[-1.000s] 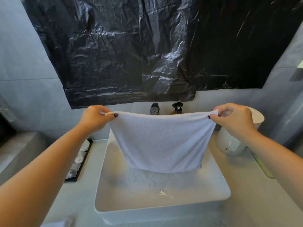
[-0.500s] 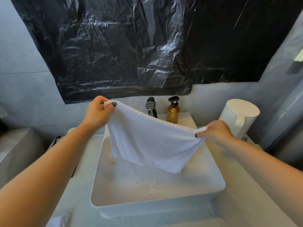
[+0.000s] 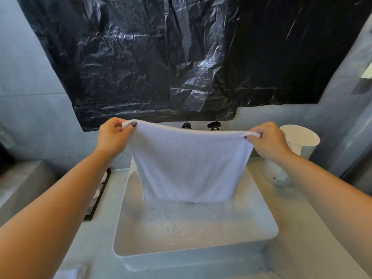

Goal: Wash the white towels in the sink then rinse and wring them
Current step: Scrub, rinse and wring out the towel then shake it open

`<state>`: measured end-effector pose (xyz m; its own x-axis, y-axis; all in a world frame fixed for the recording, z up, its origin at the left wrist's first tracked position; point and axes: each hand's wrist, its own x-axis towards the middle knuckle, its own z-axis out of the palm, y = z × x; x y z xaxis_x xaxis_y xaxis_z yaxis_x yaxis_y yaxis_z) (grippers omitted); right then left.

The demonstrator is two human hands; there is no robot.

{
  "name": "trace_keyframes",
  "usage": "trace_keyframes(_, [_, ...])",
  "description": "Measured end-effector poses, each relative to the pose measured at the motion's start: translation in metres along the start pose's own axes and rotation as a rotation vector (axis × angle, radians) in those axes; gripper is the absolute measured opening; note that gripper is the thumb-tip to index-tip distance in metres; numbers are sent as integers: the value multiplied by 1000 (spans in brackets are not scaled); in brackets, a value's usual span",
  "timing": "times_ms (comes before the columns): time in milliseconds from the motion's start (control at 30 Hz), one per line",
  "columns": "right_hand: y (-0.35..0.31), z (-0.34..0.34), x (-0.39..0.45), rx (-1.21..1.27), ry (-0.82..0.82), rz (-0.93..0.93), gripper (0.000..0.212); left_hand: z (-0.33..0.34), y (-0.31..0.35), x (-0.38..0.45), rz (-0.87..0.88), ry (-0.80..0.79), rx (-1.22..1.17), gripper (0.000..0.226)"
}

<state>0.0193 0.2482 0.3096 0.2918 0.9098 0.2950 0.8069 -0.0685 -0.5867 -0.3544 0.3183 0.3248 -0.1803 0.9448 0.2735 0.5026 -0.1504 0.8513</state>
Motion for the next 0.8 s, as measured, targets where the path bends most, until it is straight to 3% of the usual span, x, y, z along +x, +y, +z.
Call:
trace_keyframes(267, [21, -3, -23, 410, -127, 108, 13, -8, -35, -39, -78, -266, -137, 31])
trace_keyframes(367, [52, 12, -53, 402, -217, 153, 15, -2, -60, -72, -158, -298, -224, 33])
trace_keyframes(500, [82, 30, -89, 407, -401, 237, 15, 7, -109, -103, -287, -388, -235, 54])
trace_keyframes(633, [99, 55, -102, 378, -550, 320, 12, 18, -142, -112, -435, -464, -177, 51])
trace_keyframes(700, [103, 69, -97, 362, -590, 370, 11, 28, -150, -107, -494, -480, -135, 38])
trace_keyframes(800, [107, 98, -80, 296, -527, 422, 14, 50, -163, -91, -530, -431, -37, 28])
